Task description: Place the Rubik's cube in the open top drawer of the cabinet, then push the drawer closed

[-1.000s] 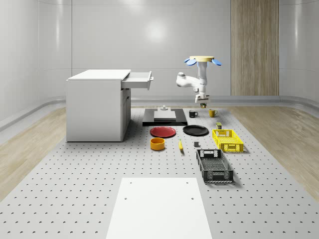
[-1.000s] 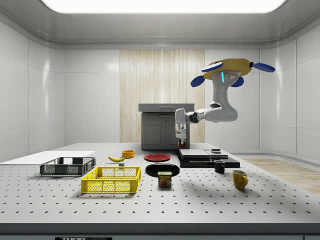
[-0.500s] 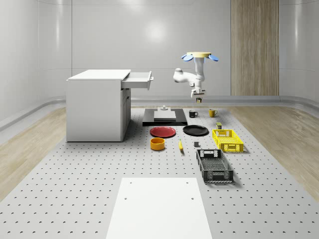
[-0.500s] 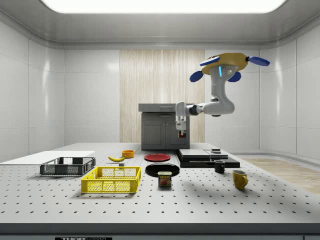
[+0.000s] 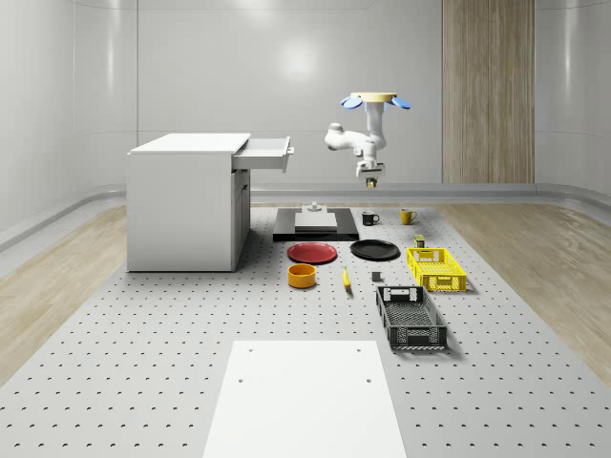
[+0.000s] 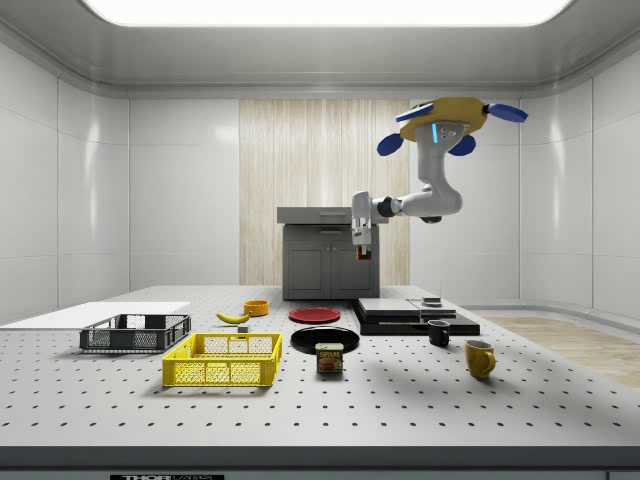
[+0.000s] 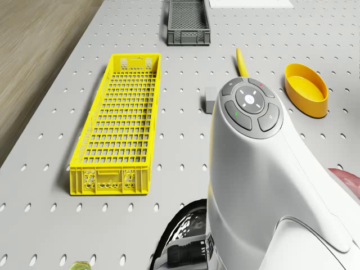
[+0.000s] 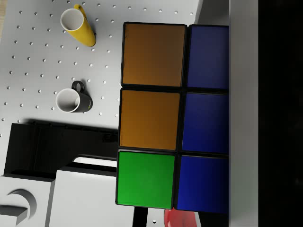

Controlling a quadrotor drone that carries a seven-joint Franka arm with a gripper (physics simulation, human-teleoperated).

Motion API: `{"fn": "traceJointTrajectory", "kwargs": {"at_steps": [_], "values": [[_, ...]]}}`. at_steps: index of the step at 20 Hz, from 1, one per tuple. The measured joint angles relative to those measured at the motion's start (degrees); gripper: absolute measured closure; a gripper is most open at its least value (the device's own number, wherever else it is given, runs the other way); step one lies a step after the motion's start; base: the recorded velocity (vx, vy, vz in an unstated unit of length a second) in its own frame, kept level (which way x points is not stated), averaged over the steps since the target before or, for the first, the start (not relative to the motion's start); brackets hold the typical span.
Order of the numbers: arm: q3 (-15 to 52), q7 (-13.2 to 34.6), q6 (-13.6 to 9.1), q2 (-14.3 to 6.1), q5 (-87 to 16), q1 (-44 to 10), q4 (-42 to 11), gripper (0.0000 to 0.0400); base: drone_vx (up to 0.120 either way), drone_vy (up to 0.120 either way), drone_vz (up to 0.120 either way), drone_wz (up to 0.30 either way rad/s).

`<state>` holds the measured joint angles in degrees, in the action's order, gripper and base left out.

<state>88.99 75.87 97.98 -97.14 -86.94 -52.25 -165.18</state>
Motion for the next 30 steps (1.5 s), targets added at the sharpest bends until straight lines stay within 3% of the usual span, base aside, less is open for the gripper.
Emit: {"fn": "traceJointTrajectory", "kwargs": {"at_steps": [30], "values": [[3.2,-5.0,-1.2,0.5,2.5,8.8,-3.7,0.0109,0.000,-0.120,0.120,0.000]]}}
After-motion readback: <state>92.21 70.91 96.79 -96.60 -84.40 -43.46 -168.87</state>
